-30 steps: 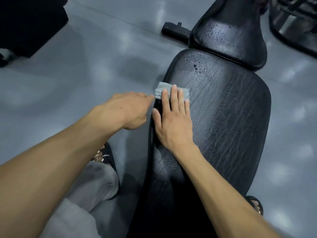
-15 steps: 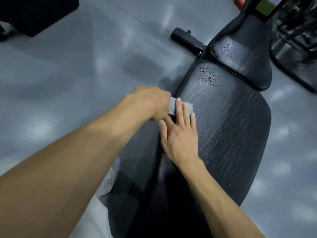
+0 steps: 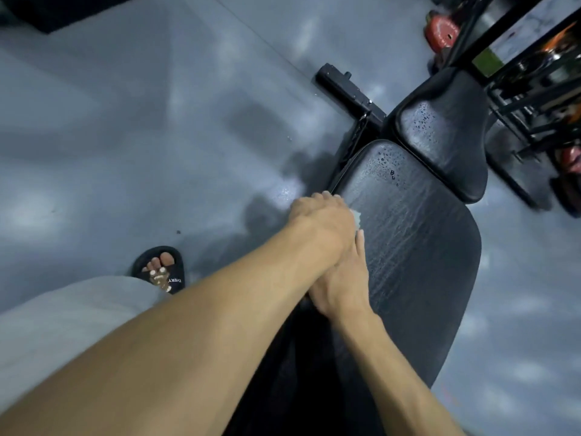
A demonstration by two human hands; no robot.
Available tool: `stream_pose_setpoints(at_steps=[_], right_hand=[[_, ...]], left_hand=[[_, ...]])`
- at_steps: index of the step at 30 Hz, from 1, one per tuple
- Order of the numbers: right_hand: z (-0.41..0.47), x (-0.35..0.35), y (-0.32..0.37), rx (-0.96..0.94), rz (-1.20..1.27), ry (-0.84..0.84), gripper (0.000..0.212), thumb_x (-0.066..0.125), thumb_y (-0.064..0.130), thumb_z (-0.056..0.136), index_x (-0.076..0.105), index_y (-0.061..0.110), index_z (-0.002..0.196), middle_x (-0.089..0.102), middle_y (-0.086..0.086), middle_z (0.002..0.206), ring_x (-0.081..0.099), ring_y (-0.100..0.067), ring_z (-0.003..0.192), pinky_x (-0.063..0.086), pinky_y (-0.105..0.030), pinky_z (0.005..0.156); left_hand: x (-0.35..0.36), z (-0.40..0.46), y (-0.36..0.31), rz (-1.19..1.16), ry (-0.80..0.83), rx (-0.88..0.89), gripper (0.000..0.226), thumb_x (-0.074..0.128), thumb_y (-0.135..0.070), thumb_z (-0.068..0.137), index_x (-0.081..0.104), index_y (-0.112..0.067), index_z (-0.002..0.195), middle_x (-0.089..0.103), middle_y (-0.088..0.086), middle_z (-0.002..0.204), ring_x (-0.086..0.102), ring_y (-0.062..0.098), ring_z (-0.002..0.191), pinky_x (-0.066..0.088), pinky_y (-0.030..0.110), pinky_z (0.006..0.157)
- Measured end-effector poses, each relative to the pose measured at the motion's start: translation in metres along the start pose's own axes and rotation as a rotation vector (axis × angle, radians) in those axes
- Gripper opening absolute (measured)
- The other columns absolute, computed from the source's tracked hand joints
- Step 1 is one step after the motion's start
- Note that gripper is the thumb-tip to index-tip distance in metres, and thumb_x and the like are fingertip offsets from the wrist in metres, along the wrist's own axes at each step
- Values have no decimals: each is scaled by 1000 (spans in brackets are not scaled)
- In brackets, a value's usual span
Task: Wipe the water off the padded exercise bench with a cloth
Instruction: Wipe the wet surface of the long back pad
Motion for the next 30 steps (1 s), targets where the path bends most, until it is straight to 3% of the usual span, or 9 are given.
stream_pose_setpoints(at_steps=[3, 6, 11, 13, 16, 19, 22, 26, 30], right_hand=[[49, -10, -26, 51, 79, 20, 79, 36, 54, 102, -10, 31, 162, -20, 3, 169, -21, -18, 155, -22, -35, 120], [33, -7, -16, 43, 49, -23, 76, 31, 50, 102, -6, 25, 163, -16, -2, 170, -15, -23, 157, -13, -41, 125], [-28, 1, 8, 2, 118, -65, 58, 49, 41, 98, 39, 18, 150, 39, -18, 159, 25, -38, 152, 12, -52, 122], [-1, -4, -8, -28, 45, -58, 69, 40, 46, 99, 27, 20, 160, 20, -12, 168, 9, -32, 157, -1, -52, 125], [54, -14, -38, 17, -16, -44, 81, 32, 57, 101, -11, 27, 162, -19, -2, 170, -18, -22, 156, -17, -47, 122], [70, -18, -45, 62, 22, -40, 84, 36, 58, 101, -14, 27, 161, -20, -1, 170, -18, -21, 156, -14, -46, 122], [35, -12, -26, 11, 71, -31, 80, 29, 55, 99, -7, 24, 163, -14, -5, 171, -15, -27, 157, -22, -45, 121], [-2, -7, -14, 24, 205, 23, 68, 35, 50, 100, 26, 22, 161, 17, -8, 170, 2, -29, 158, -8, -45, 126], [34, -15, -28, 10, 170, -18, 77, 33, 53, 100, 2, 23, 164, -6, -3, 172, -15, -23, 157, -15, -45, 125]], left_hand=[[-8, 10, 0, -52, -108, -29, 59, 32, -37, 109, 17, -14, 161, 18, 8, 166, 25, 27, 150, 34, 46, 113], [-15, 20, -1, -47, -98, -64, 60, 35, -38, 109, 21, -8, 159, 25, 10, 162, 35, 29, 145, 38, 44, 109], [-11, 32, -10, 9, -94, -43, 56, 54, -26, 100, 34, -5, 147, 43, 9, 142, 49, 27, 131, 41, 39, 89], [-10, 34, -17, 6, -129, -33, 52, 48, -28, 103, 35, -6, 148, 41, 9, 147, 44, 27, 136, 40, 39, 91], [-9, 29, -24, -95, -208, -3, 60, 43, -31, 106, 24, -7, 158, 20, 12, 166, 17, 27, 154, 26, 43, 119], [-13, 27, -25, -162, -382, 29, 55, 47, -27, 103, 35, -8, 153, 30, 12, 162, 25, 28, 150, 26, 42, 118], [-17, 40, -18, -61, -231, -58, 51, 43, -32, 106, 38, -7, 150, 31, 12, 160, 35, 27, 145, 35, 41, 113], [-13, 47, -15, -6, -146, -82, 46, 45, -29, 105, 42, -6, 144, 40, 9, 151, 48, 27, 133, 44, 40, 99], [-22, 47, -9, -16, -185, -99, 50, 38, -26, 105, 32, -9, 152, 32, 12, 159, 51, 31, 134, 46, 41, 96]])
Point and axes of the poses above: each hand's wrist, its own z-axis towards the middle knuckle, its own x-axis out of the palm, y = z × x, the point moved 2 cm from there along z, towards the middle knuckle
